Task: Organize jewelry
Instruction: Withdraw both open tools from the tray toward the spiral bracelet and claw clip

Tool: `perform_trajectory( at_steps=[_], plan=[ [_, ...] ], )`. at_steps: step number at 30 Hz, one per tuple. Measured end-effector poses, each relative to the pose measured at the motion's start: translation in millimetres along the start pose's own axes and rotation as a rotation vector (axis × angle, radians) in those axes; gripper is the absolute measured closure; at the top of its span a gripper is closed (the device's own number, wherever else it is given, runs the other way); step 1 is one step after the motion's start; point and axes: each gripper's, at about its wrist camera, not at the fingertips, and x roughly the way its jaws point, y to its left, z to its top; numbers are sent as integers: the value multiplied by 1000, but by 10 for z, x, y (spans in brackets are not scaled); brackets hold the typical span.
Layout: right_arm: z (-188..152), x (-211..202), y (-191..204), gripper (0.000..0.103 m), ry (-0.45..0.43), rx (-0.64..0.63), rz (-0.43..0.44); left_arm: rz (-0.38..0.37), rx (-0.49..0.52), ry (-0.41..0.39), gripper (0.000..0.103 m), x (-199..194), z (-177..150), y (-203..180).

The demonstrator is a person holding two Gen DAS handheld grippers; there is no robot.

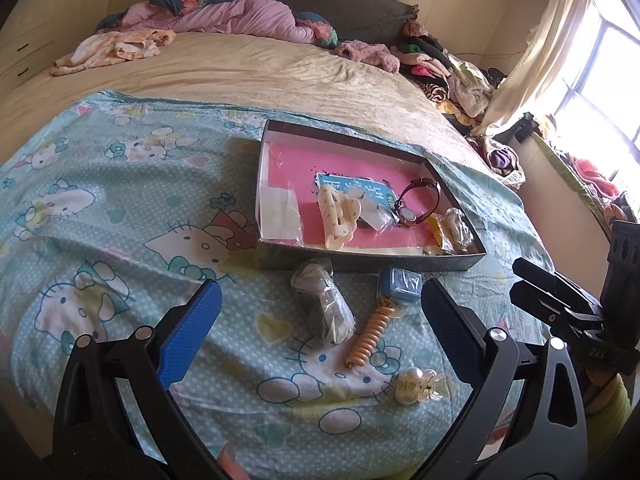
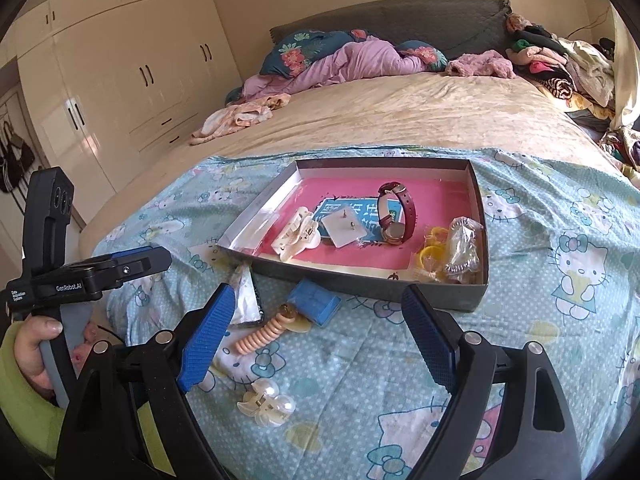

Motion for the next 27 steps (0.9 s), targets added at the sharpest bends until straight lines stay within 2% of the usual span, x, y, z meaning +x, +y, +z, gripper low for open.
perform_trajectory(
  at_steps=[27],
  plan=[
    [-507,157,295,19,118,-113,48,40,-5,48,10,5,-369,49]
  ],
)
